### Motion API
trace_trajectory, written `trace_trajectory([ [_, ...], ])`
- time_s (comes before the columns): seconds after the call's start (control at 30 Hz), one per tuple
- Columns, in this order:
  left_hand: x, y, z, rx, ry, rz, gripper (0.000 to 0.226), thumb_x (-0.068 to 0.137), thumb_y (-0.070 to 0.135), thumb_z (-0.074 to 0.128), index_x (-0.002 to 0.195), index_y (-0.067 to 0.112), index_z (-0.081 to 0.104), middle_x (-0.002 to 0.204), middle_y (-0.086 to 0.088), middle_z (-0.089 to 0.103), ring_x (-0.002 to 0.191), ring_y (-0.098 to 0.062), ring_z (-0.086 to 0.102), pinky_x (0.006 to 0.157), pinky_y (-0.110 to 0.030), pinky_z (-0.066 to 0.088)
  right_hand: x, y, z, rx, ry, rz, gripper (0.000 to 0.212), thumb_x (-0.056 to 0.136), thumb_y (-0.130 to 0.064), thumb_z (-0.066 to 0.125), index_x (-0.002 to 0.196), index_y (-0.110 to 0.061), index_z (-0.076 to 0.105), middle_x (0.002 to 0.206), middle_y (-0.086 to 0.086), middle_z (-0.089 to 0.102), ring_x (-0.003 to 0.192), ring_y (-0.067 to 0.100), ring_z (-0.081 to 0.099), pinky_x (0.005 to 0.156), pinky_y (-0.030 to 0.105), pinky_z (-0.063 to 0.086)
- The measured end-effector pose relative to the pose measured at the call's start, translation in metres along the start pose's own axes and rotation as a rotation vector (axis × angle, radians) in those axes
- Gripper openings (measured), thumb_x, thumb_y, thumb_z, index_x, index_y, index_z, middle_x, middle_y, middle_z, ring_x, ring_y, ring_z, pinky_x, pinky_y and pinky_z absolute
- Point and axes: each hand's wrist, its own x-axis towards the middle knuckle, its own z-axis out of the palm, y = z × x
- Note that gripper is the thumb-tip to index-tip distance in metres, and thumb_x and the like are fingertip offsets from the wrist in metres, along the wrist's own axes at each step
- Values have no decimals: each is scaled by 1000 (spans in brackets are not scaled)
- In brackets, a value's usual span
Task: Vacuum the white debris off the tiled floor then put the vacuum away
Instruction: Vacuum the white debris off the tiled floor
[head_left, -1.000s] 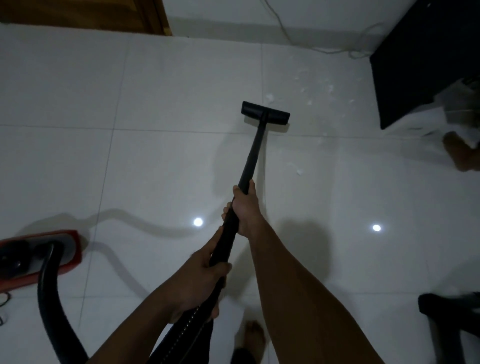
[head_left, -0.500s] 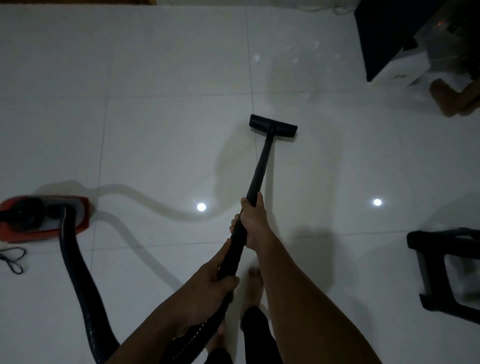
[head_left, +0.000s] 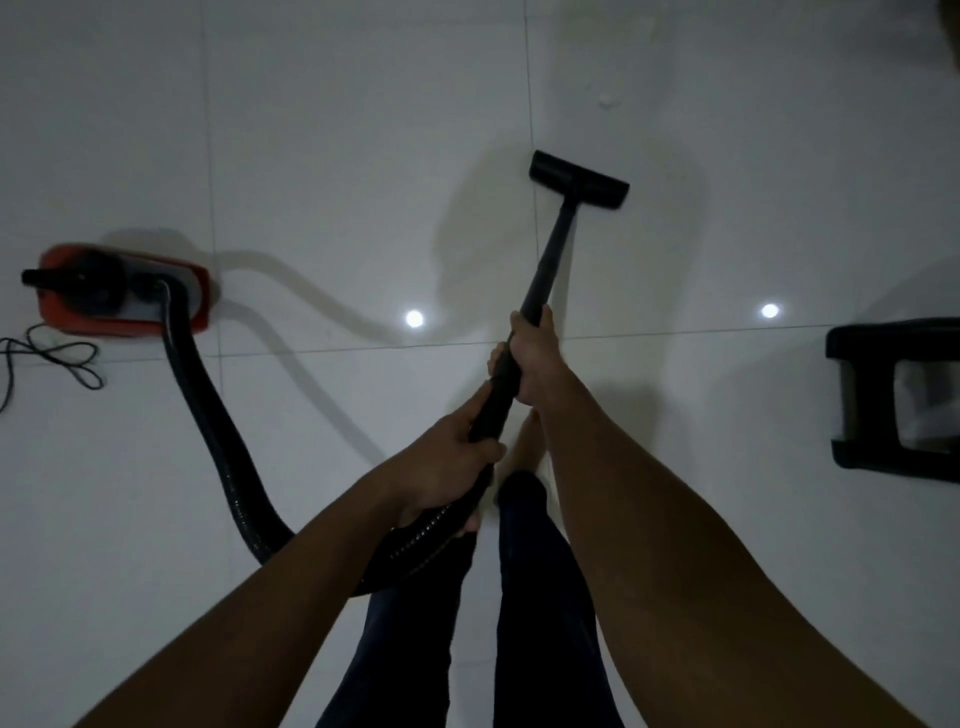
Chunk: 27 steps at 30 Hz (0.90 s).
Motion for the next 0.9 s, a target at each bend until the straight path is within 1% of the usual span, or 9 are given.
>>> trace_trajectory([
  [0.13, 9, -3, 2, -52, -10, 17, 74, 98, 11, 46, 146, 58, 15, 76, -23, 59, 44, -31, 55, 49, -37, 52, 5, -7, -1, -24, -32, 3, 52, 106, -24, 51, 150, -44, 31, 65, 7, 49, 50, 15, 50, 46, 27, 49],
  [0.2, 18, 2, 5, -54, 12, 24, 74, 98, 12, 48, 147, 57, 16, 78, -21, 60, 52, -33, 57, 52, -38, 54, 9, -16, -2, -44, -43, 0, 50, 106, -24, 50, 147, -44, 32, 64, 6, 47, 50, 15, 48, 46, 28, 49],
  [0.3, 35, 16, 9, -30, 51, 57, 74, 96, 12, 50, 148, 54, 18, 88, -17, 61, 70, -34, 60, 67, -45, 57, 20, -36, -4, -59, -46, -2, 51, 106, -24, 51, 148, -45, 32, 62, 6, 47, 49, 15, 48, 46, 28, 49],
  [0.4, 51, 36, 12, -35, 62, 68, 74, 96, 12, 50, 147, 55, 19, 91, -16, 61, 72, -35, 60, 71, -48, 55, 34, -60, -6, -75, -48, 2, 55, 105, -25, 52, 151, -46, 29, 59, 5, 47, 47, 16, 49, 45, 27, 48],
  [0.53, 71, 65, 15, -31, 76, 79, 74, 97, 11, 50, 147, 55, 18, 87, -14, 60, 72, -33, 60, 70, -46, 56, 52, -91, -11, -93, -69, 12, 54, 106, -26, 50, 151, -46, 28, 61, 5, 46, 47, 15, 48, 45, 27, 49],
  [0.67, 87, 97, 22, -34, 82, 82, 75, 98, 11, 48, 147, 58, 16, 81, -11, 60, 68, -30, 58, 68, -47, 56, 70, -121, -20, -101, -104, 34, 59, 106, -29, 50, 153, -52, 23, 62, 4, 46, 50, 15, 49, 49, 29, 51],
  [0.77, 104, 128, 23, -103, 76, 68, 75, 99, 11, 47, 141, 65, 15, 78, -15, 58, 57, -32, 55, 56, -43, 56, 88, -153, -21, -122, -120, 28, 61, 106, -29, 51, 154, -53, 20, 64, 4, 47, 51, 14, 50, 50, 29, 51],
  [0.83, 116, 148, 21, -137, 97, 71, 75, 100, 11, 46, 142, 63, 12, 75, -14, 58, 49, -29, 54, 49, -37, 54, 99, -177, -17, -140, -139, 20, 63, 106, -28, 50, 154, -52, 19, 64, 4, 47, 51, 14, 50, 50, 29, 51],
  [0.9, 126, 166, 17, -130, 124, 90, 75, 100, 10, 46, 145, 59, 11, 74, -11, 58, 47, -23, 56, 47, -34, 51, 106, -197, -11, -159, -147, 15, 64, 106, -28, 50, 155, -52, 17, 64, 5, 47, 50, 14, 51, 50, 29, 52],
])
